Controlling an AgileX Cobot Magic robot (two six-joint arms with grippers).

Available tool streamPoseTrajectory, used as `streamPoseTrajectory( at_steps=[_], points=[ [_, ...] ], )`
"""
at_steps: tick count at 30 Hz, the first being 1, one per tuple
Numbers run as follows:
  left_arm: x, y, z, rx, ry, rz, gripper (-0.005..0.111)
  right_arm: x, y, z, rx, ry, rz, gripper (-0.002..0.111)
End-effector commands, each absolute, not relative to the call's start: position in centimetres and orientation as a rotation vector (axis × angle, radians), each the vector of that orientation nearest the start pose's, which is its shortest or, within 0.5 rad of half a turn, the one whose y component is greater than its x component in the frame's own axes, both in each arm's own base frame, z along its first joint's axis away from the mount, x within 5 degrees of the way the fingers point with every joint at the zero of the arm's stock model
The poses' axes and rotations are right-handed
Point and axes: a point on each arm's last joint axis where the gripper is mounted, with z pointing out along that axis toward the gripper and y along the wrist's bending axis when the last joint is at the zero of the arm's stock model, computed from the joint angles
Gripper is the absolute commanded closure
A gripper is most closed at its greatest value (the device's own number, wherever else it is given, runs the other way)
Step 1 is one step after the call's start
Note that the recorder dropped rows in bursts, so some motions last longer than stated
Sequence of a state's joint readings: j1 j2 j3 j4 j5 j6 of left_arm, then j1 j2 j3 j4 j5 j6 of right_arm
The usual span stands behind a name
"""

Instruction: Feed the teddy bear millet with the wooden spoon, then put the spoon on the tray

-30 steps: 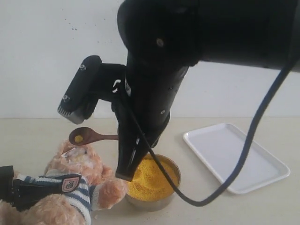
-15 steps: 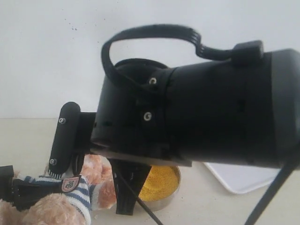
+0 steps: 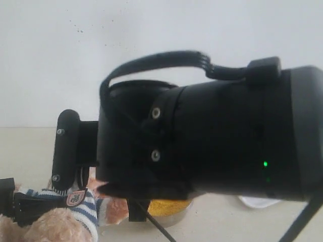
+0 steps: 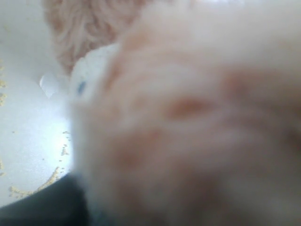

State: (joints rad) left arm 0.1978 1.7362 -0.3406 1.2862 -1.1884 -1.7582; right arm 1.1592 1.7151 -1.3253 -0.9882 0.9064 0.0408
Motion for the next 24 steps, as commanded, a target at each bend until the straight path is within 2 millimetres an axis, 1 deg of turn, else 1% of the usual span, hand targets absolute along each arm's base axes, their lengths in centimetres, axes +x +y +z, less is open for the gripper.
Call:
streamPoseTrajectory(
  at_steps=[1, 5, 8, 16, 20, 24],
  points=[
    [21.61, -3.97, 13.66, -0.550, 2.152, -1.618, 0.103, 19.15, 31.49, 28.81, -1.691, 1.483, -0.728, 0.108],
    [21.61, -3.97, 13.66, -0.550, 2.152, -1.618, 0.103, 18.98, 31.29, 28.51, -1.679, 1.482, -0.763, 0.108],
    [21.61, -3.97, 13.66, -0.550, 2.152, -1.618, 0.103, 19.14, 30.98, 28.65, -1.654, 1.492, -0.810, 0.108],
    [21.61, -3.97, 13.66, -0.550, 2.152, -1.618, 0.103, 19.43, 30.80, 29.13, -1.638, 1.441, -0.890, 0.108],
    [21.61, -3.97, 13.66, -0.550, 2.152, -1.618, 0.103, 19.48, 30.82, 29.22, -1.631, 1.432, -0.896, 0.108],
    [21.61, -3.97, 13.66, -0.550, 2.152, -1.618, 0.103, 19.56, 30.94, 29.42, -1.539, 1.468, -0.847, 0.108]
  ],
)
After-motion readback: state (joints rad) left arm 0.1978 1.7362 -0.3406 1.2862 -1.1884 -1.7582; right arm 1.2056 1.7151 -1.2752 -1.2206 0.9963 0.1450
